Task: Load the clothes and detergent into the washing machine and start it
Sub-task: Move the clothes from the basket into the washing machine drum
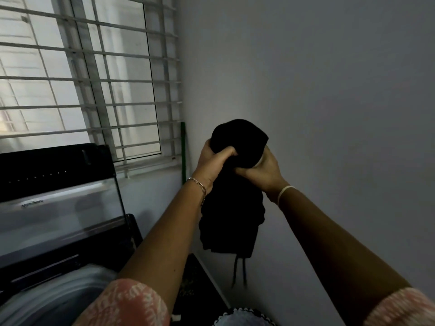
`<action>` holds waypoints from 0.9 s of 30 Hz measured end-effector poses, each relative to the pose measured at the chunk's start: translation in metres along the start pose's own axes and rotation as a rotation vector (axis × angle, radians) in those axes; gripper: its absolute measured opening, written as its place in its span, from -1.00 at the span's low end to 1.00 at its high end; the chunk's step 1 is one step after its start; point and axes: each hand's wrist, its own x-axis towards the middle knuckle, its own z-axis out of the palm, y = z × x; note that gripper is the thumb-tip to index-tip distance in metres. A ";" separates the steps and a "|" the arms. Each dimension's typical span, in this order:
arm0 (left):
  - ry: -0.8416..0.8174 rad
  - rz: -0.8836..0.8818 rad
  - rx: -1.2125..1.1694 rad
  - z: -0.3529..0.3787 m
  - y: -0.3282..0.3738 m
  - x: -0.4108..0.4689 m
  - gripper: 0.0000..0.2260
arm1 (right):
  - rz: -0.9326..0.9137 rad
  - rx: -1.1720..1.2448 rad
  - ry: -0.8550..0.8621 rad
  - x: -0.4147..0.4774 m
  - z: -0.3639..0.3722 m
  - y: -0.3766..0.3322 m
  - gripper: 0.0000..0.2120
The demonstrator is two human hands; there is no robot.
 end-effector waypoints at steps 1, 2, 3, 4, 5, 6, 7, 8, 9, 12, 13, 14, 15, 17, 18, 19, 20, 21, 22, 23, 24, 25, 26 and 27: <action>-0.010 0.005 0.041 -0.003 0.001 -0.001 -0.38 | -0.002 0.021 0.020 0.001 0.002 0.000 -0.29; -0.022 0.002 0.071 -0.009 0.001 0.000 -0.32 | -0.012 0.038 0.038 0.003 0.002 -0.001 -0.31; -0.034 -0.005 0.085 -0.015 -0.001 0.000 -0.27 | -0.021 0.049 0.055 0.003 0.003 -0.003 -0.33; -0.032 -0.031 0.096 -0.025 -0.005 -0.002 -0.24 | -0.028 0.049 0.070 0.004 0.003 -0.006 -0.33; -0.007 -0.074 0.103 -0.036 -0.010 -0.004 -0.25 | -0.037 0.037 0.085 0.005 0.002 -0.008 -0.34; 0.040 -0.128 0.106 -0.048 -0.015 -0.008 -0.27 | -0.047 0.024 0.102 0.006 0.002 -0.011 -0.34; 0.098 -0.196 0.108 -0.061 -0.023 -0.013 -0.37 | -0.059 0.020 0.118 0.007 0.001 -0.013 -0.35; 0.151 -0.283 0.108 -0.074 -0.031 -0.021 -0.53 | -0.066 0.021 0.130 0.008 0.000 -0.014 -0.35; 0.171 -0.394 0.097 -0.084 -0.038 -0.031 -0.67 | -0.071 0.025 0.141 0.010 0.000 -0.015 -0.35; -0.037 -0.762 0.046 -0.096 -0.054 -0.061 -0.42 | -0.070 0.053 0.159 0.012 0.003 -0.017 -0.33; -0.142 -0.828 0.030 -0.095 -0.059 -0.070 -0.29 | -0.069 0.064 0.162 0.012 0.005 -0.016 -0.34; -0.224 -0.867 -0.001 -0.092 -0.065 -0.075 -0.18 | -0.070 0.071 0.164 0.011 0.006 -0.016 -0.34; -0.277 -0.889 -0.050 -0.085 -0.070 -0.081 -0.10 | -0.069 0.073 0.166 0.010 0.007 -0.015 -0.35; -0.343 -0.894 -0.151 -0.069 -0.078 -0.090 -0.04 | -0.061 0.076 0.160 0.006 0.009 -0.014 -0.34; -0.362 -0.883 -0.213 -0.061 -0.082 -0.092 -0.04 | -0.057 0.083 0.148 0.004 0.010 -0.013 -0.33; -0.354 -0.868 -0.274 -0.054 -0.086 -0.094 -0.05 | -0.053 0.095 0.131 0.003 0.011 -0.012 -0.33; -0.322 -0.866 -0.337 -0.048 -0.090 -0.094 -0.05 | -0.042 0.108 0.114 0.001 0.011 -0.010 -0.32; -0.266 -0.872 -0.396 -0.044 -0.096 -0.094 -0.06 | -0.025 0.121 0.099 0.000 0.011 -0.008 -0.30; -0.197 -0.879 -0.459 -0.041 -0.103 -0.094 -0.07 | -0.004 0.132 0.086 -0.001 0.012 -0.006 -0.27; -0.122 -0.886 -0.498 -0.037 -0.112 -0.095 -0.09 | 0.024 0.134 0.073 -0.002 0.012 -0.003 -0.23; -0.055 -0.896 -0.553 -0.031 -0.114 -0.097 -0.12 | 0.053 0.131 0.056 -0.003 0.013 0.000 -0.19; -0.010 -0.898 -0.614 -0.026 -0.121 -0.097 -0.16 | 0.081 0.131 0.039 -0.004 0.013 0.002 -0.16; 0.012 -0.891 -0.674 -0.019 -0.121 -0.099 -0.22 | 0.106 0.135 0.020 -0.005 0.012 0.006 -0.13; 0.032 -0.860 -0.673 -0.015 -0.122 -0.100 -0.28 | 0.128 0.143 -0.001 -0.006 0.012 0.009 -0.13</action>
